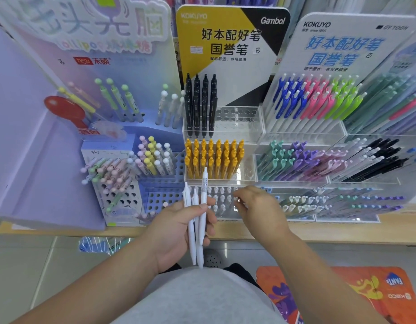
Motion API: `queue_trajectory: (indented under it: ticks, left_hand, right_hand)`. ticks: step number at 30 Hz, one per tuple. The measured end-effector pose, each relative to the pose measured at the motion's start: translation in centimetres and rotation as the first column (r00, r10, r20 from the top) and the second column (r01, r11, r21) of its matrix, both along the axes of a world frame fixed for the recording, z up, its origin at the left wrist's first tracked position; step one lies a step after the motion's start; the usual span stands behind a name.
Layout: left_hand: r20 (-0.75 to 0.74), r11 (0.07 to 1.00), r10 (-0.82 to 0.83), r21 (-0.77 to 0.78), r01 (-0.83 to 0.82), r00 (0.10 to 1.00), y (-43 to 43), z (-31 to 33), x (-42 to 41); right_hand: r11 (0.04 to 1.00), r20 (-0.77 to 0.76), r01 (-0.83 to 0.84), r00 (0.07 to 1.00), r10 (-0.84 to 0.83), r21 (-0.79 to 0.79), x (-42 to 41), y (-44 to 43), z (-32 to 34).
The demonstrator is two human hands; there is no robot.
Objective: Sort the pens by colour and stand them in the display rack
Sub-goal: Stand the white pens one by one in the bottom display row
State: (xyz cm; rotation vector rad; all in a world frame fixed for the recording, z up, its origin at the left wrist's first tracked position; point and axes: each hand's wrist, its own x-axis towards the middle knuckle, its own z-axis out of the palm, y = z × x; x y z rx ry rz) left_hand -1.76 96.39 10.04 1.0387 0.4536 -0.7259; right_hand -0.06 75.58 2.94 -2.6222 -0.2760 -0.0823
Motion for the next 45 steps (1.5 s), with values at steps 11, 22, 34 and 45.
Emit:
queue_trajectory:
  ticks: [11, 22, 34, 45]
  left_hand:
    - [0.049, 0.994, -0.089, 0.065, 0.086, 0.995, -0.5, 0.4, 0.1]
    - [0.150, 0.944, -0.184, 0.303, 0.132, 0.971, -1.2, -0.1, 0.3]
    - [-0.014, 0.993, -0.007, 0.114, 0.008, 1.000, -0.6, -0.9, 0.9]
    - [-0.020, 0.992, 0.028, 0.121, -0.026, 0.999, -0.5, -0.7, 1.1]
  right_hand:
    - [0.498, -0.520, 0.475, 0.852, -0.056, 0.725, -0.2, 1.3, 7.9]
    - [0.483, -0.573, 0.532, 0.816, -0.073, 0.696, -0.5, 1.3, 9.3]
    - [0.613, -0.332, 0.404, 0.914, -0.235, 0.679, 1.1, -3.5, 10.8]
    - [0.961, -0.056, 0.093, 0.995, -0.082, 0.260, -0.8, -0.6, 3.5]
